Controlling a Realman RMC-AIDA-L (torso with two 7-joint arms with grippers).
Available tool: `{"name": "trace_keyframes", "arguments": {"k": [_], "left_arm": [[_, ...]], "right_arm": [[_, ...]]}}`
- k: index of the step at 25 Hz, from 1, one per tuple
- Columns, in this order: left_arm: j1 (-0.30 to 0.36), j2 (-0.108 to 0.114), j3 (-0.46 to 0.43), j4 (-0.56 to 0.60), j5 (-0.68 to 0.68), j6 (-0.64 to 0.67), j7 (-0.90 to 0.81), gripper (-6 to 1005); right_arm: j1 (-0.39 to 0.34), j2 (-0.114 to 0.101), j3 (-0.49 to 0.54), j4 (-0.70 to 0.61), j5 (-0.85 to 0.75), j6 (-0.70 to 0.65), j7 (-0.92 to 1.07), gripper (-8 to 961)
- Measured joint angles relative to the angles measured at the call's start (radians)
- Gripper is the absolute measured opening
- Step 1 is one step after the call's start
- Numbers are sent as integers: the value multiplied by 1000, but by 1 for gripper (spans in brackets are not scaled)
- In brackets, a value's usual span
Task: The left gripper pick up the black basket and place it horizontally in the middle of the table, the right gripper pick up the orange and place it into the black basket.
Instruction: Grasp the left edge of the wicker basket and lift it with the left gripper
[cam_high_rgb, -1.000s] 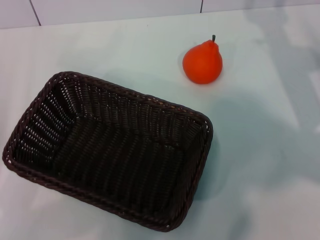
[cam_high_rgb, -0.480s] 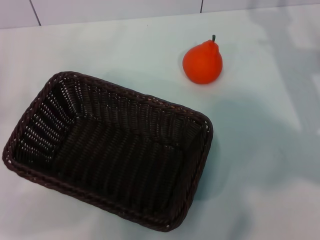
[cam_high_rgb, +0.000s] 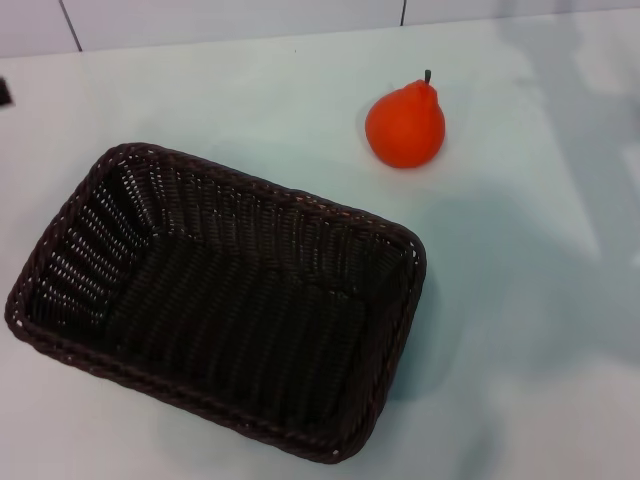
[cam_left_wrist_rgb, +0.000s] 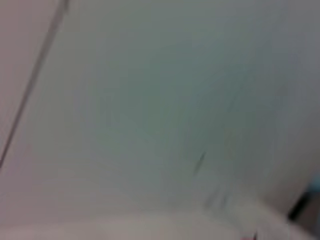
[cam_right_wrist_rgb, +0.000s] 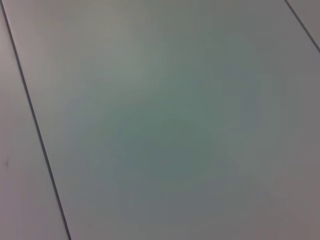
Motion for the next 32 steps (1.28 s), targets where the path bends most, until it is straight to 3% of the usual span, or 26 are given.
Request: {"name": "trace_keyframes", "arguments": {"k": [3, 8, 13, 19, 32], "left_arm": [[-37, -2, 104, 164, 176, -1, -187, 812], [-95, -2, 184, 246, 371, 8, -342, 812], [-156, -1, 272, 260, 528, 27, -475, 811], [-212, -15, 345, 254, 645, 75, -505, 811], [-258, -59, 402, 231, 796, 77, -522, 812]], "right_arm": [[0, 1, 0, 0, 0, 5, 0, 733], [-4, 1, 4, 3, 0, 9, 0, 733], [-5, 0, 28, 12, 0, 20, 0, 734], [-1, 0, 34, 12, 0, 41, -1, 734], [5, -2, 37, 4, 0, 68, -1, 734]]}}
